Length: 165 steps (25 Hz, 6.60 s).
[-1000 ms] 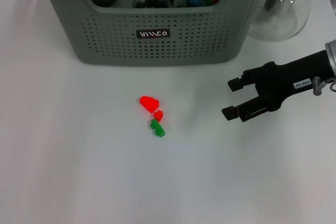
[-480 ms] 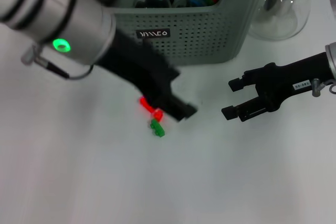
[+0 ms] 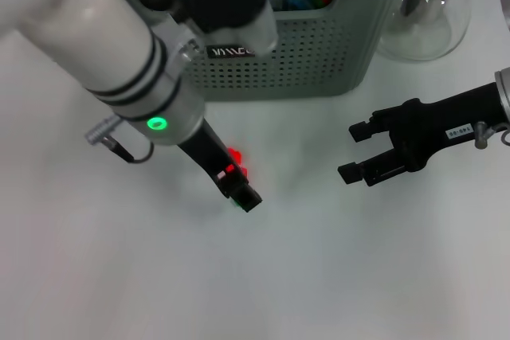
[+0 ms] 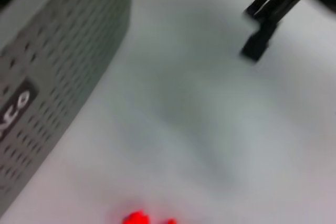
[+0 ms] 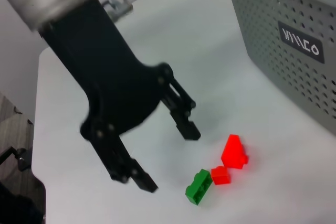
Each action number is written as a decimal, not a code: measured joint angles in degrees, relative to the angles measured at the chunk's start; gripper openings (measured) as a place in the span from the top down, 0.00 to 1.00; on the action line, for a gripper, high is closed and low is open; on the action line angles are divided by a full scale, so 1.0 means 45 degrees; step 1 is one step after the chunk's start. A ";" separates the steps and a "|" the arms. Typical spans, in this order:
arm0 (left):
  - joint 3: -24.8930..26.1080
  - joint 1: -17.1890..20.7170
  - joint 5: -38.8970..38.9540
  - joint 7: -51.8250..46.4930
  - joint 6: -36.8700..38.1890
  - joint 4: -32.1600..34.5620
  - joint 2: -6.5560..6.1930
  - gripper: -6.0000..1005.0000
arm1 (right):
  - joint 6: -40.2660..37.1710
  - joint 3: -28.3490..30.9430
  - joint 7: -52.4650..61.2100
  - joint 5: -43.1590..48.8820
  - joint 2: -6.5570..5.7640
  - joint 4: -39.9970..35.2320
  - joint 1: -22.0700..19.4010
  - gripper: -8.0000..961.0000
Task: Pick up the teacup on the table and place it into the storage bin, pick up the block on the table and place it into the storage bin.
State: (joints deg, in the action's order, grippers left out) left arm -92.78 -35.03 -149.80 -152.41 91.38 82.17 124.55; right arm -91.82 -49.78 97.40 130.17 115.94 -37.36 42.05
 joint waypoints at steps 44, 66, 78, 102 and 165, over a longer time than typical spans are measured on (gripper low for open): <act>-0.3797 -0.1254 -0.1438 -0.3428 -0.2494 -0.2641 0.0058 0.35 | 0.0234 0.0008 -0.0042 -0.0001 -0.0042 -0.0074 -0.0166 0.01; 0.2921 0.0580 0.2019 -0.1312 0.0297 0.6612 -0.0031 0.59 | 0.0290 0.0015 0.0074 -0.0004 -0.0110 -0.0116 -0.0128 0.02; 0.6107 -0.3148 0.0878 -0.0564 -0.4348 0.0033 -0.0824 0.59 | 0.0317 0.0029 0.0534 -0.0008 -0.0368 -0.0114 -0.0141 0.02; 0.6748 -0.2110 0.2626 -0.0260 -0.3722 0.1196 -0.0830 0.15 | -0.0056 0.0006 0.1051 0.0000 -0.1638 -0.0290 -0.0227 0.02; -0.2543 -0.0713 -0.1551 0.8947 -0.2946 -0.2087 0.0017 0.23 | 0.0802 0.0029 0.1694 -0.0083 -0.0543 -0.0140 -0.0954 0.01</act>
State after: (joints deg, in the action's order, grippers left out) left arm -104.22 -38.24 -156.78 -112.15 78.12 72.78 124.62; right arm -88.21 -49.66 105.03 129.79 113.50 -37.99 37.76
